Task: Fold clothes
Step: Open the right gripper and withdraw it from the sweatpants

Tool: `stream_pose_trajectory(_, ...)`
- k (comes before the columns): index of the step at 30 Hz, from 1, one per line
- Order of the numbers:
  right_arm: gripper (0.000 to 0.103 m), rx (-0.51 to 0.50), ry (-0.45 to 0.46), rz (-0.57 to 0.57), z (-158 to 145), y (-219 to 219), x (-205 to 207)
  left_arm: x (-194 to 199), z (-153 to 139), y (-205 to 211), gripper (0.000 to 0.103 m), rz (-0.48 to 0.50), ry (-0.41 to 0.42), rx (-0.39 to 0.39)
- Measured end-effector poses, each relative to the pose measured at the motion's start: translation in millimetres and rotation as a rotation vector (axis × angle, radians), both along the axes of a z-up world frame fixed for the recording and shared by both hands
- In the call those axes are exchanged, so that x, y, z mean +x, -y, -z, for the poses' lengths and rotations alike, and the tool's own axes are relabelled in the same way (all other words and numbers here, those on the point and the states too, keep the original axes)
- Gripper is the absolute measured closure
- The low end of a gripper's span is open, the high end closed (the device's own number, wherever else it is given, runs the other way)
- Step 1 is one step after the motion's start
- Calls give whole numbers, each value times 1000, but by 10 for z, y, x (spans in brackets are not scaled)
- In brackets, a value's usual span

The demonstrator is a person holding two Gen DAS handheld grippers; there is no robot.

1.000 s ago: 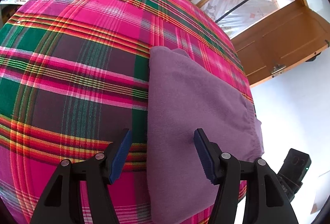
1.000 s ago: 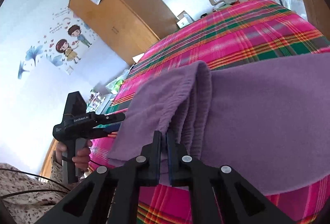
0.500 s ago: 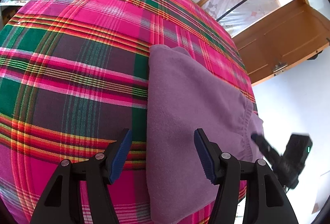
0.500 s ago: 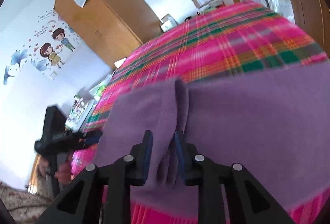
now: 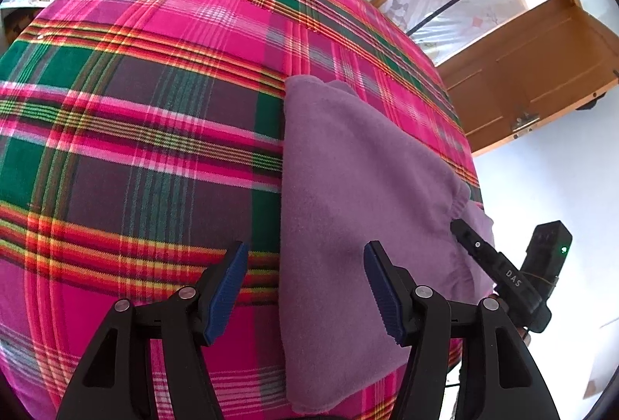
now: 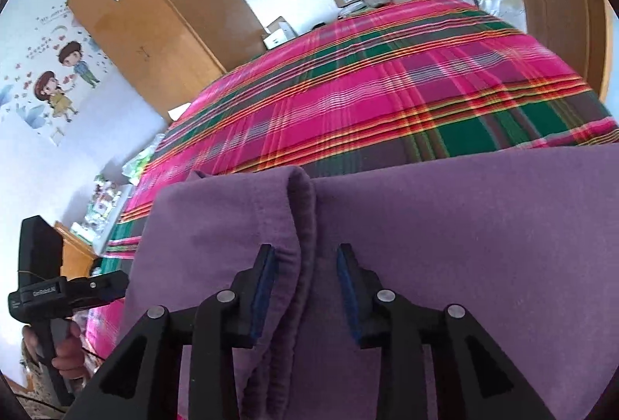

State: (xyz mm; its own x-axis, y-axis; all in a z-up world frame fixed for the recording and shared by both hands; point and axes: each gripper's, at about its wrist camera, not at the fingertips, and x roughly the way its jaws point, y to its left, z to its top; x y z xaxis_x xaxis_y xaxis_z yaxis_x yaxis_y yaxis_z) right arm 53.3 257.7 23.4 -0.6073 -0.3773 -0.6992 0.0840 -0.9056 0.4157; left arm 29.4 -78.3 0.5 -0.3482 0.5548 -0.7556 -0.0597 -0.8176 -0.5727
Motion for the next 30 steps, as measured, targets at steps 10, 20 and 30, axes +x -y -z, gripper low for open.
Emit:
stream_pose_trajectory(10,68,99,-177,-181,-445,626,479,213,-14,282,39,-37,-5,-1)
stream_pose_trajectory(20,48,223,-213,-434,-239,1782,765,468,21,647,39,-91,2,-16)
stream_pose_trajectory(30,41,381,-208,-444,38,2229,867,455,32,609,39,-64,-1,2)
